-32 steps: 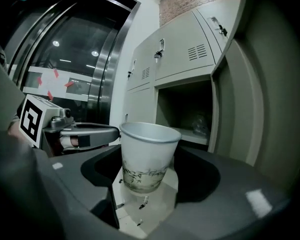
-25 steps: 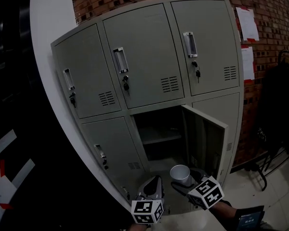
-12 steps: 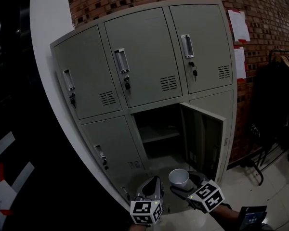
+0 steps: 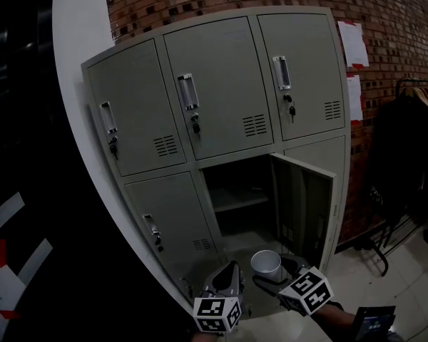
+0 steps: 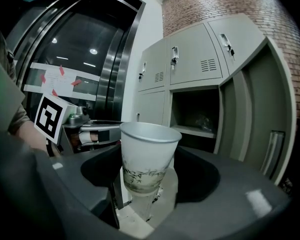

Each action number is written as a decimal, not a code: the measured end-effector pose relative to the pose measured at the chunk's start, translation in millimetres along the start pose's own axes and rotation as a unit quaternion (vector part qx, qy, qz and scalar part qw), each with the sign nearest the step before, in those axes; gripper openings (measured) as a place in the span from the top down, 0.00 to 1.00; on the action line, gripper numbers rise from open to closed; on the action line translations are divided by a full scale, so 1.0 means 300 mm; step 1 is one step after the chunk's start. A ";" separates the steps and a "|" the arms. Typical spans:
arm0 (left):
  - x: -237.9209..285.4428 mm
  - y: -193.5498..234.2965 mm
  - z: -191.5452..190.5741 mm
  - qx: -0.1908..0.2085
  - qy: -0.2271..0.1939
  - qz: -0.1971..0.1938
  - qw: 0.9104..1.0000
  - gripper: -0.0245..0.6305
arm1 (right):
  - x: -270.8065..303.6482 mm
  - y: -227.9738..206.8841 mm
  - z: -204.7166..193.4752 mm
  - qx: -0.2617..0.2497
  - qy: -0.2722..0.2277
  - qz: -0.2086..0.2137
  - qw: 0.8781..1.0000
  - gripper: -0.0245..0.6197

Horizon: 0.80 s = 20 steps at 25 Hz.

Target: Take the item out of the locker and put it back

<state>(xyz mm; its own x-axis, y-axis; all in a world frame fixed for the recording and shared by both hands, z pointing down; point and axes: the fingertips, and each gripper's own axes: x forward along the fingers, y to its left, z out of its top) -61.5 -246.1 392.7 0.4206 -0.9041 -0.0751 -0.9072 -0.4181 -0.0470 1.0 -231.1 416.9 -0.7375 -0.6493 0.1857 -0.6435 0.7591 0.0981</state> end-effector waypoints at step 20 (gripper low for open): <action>-0.006 0.038 0.015 0.001 -0.012 -0.004 1.000 0.96 | 0.046 -0.007 0.015 -0.003 0.001 -0.009 1.000 0.46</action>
<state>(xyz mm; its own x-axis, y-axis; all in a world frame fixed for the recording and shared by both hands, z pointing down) -72.6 -248.8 387.9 0.4289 -0.8980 -0.0984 -0.9034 -0.4259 -0.0506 -8.7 -241.8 414.7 -0.7256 -0.6624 0.1865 -0.6552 0.7478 0.1068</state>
